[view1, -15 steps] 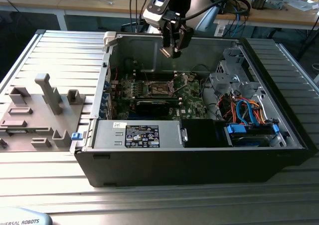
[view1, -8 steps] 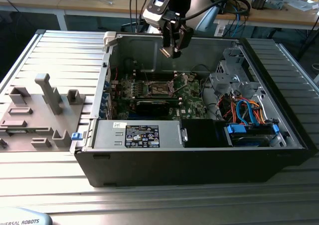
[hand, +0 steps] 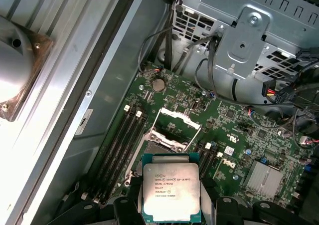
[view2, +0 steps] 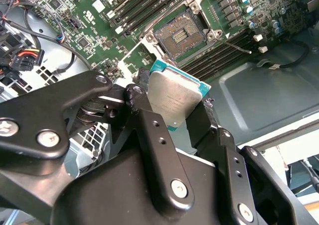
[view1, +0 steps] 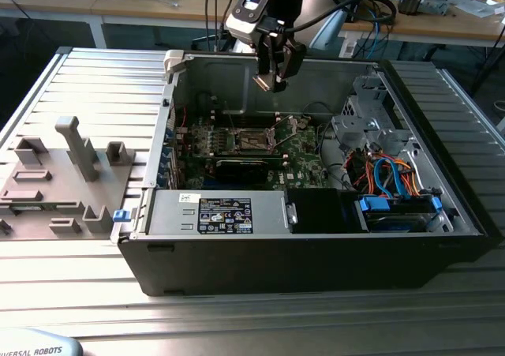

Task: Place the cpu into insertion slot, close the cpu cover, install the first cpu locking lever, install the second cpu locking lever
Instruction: 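Place the cpu into insertion slot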

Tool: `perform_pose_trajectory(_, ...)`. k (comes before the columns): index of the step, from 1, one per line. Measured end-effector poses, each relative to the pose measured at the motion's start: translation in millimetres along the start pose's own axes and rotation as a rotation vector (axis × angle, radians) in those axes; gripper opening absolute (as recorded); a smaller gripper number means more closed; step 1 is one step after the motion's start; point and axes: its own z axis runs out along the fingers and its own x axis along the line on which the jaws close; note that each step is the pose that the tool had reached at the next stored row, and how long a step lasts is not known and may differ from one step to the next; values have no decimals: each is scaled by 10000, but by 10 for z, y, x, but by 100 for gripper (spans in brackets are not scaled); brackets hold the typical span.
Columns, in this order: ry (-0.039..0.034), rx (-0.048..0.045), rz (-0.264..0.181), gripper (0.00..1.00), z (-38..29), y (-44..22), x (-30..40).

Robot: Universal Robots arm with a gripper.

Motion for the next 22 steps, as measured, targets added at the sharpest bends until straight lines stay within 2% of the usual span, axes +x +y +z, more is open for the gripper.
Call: perform_pose_trajectory(22,-8,-1,105,54,1,0,0)
